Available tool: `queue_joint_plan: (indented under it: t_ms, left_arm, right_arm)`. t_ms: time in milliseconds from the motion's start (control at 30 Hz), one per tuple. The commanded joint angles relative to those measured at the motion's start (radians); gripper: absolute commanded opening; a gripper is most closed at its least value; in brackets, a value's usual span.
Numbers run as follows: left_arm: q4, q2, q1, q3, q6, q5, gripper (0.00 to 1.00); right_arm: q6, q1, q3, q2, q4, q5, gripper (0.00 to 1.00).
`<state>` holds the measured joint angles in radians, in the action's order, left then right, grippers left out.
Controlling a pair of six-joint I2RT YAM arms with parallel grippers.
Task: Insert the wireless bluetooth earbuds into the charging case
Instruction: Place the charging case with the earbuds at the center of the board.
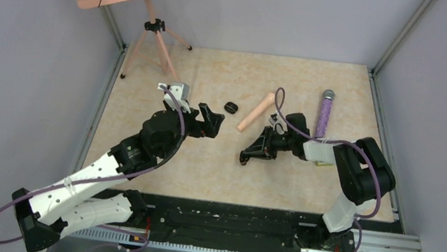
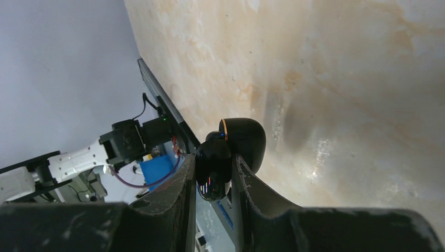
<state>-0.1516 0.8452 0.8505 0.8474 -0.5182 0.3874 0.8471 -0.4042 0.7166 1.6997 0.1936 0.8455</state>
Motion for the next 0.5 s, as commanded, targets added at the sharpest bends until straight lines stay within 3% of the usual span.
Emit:
queue_joint_plan:
  t_ms: [0, 467]
  left_arm:
    - [-0.002, 0.016, -0.004, -0.014, -0.020, 0.008, 0.99]
    - [0.010, 0.021, -0.003, -0.021, -0.017, -0.013, 0.99]
  right_arm:
    - [-0.063, -0.007, 0.013, 0.032, -0.002, -0.016, 0.00]
    - [-0.200, 0.028, -0.011, 0.008, -0.177, -0.094, 0.00]
